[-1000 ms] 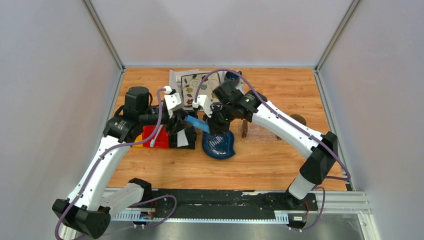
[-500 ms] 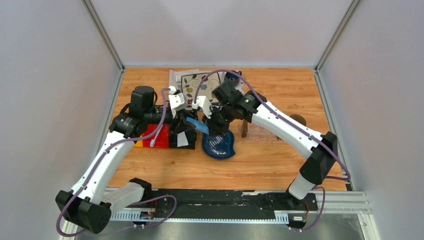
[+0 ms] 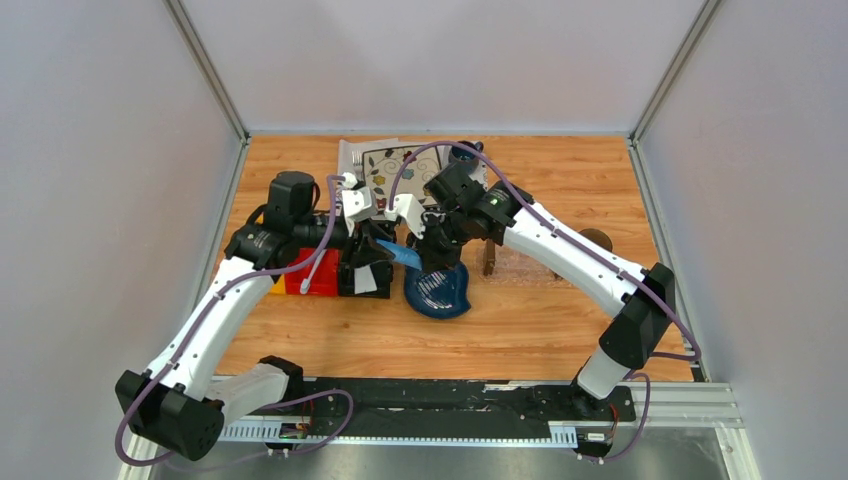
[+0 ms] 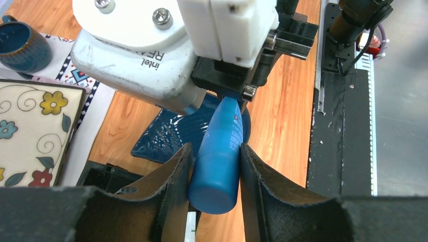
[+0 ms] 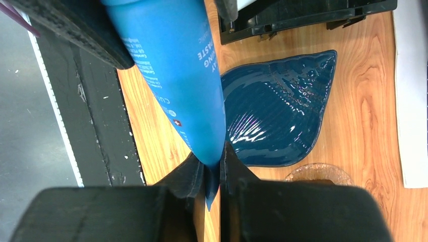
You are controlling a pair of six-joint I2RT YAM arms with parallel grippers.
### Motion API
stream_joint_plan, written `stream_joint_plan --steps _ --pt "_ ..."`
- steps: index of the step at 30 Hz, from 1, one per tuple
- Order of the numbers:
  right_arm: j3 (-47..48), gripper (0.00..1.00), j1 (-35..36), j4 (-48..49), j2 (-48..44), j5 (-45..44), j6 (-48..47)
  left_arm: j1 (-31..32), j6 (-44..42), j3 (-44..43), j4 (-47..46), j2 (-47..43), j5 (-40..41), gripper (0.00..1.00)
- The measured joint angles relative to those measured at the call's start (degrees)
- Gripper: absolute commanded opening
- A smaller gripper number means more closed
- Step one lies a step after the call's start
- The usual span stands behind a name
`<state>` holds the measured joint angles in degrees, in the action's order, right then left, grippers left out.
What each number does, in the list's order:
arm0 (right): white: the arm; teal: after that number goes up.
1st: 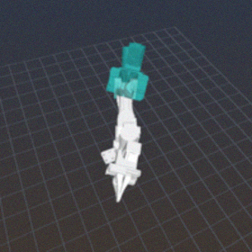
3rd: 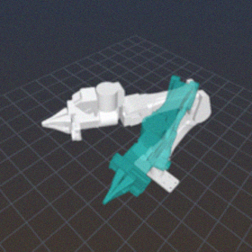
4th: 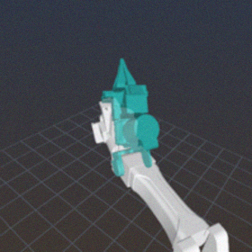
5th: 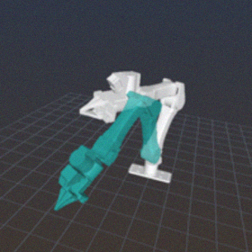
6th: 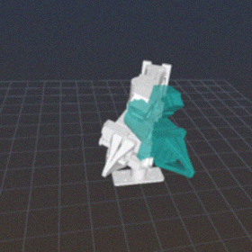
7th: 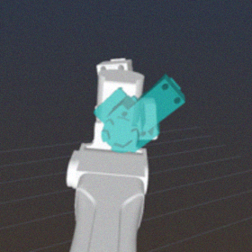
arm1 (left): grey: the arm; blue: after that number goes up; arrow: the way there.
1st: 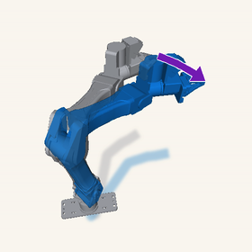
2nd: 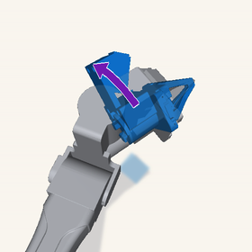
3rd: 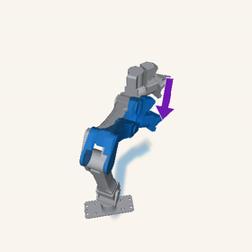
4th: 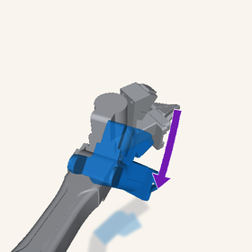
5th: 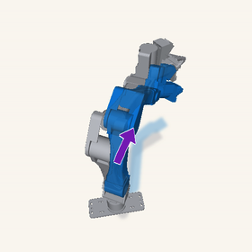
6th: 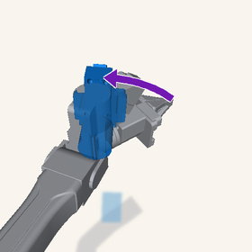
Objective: Prepare toiletry sets of a toothbrush and toothpaste on the tray
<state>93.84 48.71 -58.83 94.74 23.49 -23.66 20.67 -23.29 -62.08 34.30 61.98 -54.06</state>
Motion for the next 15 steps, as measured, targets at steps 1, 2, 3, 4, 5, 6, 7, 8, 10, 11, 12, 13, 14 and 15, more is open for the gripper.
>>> stream_joint_plan --steps 1,2,3,4,5,6,7,8,10,11,12,13,14,15 --pt "0.00 0.18 0.02 -0.02 -0.02 -0.24 -0.07 0.00 0.02 0.13 -0.13 -0.04 -0.02 0.00" --pt "0.00 0.23 0.02 0.00 -0.02 -0.52 -0.13 0.00 0.07 0.31 -0.22 -0.07 -0.04 0.00" --pt "0.00 0.25 0.02 -0.02 -0.02 -0.83 -0.17 0.00 0.22 0.50 -0.33 -0.09 -0.02 0.00" --pt "0.00 0.26 0.02 0.00 -0.02 -1.20 -0.11 0.00 0.33 0.76 -0.31 -0.17 0.04 0.00" --pt "0.00 0.29 0.00 0.28 -0.02 -1.36 0.09 0.02 0.46 1.03 -0.28 -0.31 0.17 0.00" --pt "0.00 0.29 0.00 0.83 -0.09 -1.46 0.11 0.17 0.66 1.42 -0.26 -0.44 0.42 0.00" --pt "0.00 0.29 0.02 1.55 -0.24 -1.55 0.22 0.39 0.92 1.79 -0.24 -0.57 0.68 0.00" --pt "0.00 0.30 0.02 1.90 -0.35 -1.60 0.26 0.48 1.20 2.14 -0.20 -0.70 1.07 0.00" --pt "0.00 0.31 0.02 2.54 -0.74 -1.68 0.31 0.63 2.08 2.54 -0.24 -0.90 1.73 0.00" --pt "0.00 0.32 0.02 2.78 -0.98 -1.77 0.39 0.63 2.64 2.58 -0.39 -1.03 2.12 0.00" --pt "0.00 0.32 0.00 2.95 -1.11 -1.86 0.46 0.63 3.41 2.58 -0.66 -1.20 2.40 0.00" --pt "0.00 0.33 0.00 3.10 -1.22 -1.97 0.48 0.63 3.89 2.60 -1.03 -1.46 2.69 0.00" --pt "0.00 0.34 -0.02 3.23 -1.27 -2.01 0.55 0.63 4.48 2.64 -1.51 -1.75 2.99 0.00" --pt "0.00 0.34 -0.02 3.37 -1.29 -2.05 0.68 0.63 5.18 2.73 -2.08 -2.14 3.45 0.00"
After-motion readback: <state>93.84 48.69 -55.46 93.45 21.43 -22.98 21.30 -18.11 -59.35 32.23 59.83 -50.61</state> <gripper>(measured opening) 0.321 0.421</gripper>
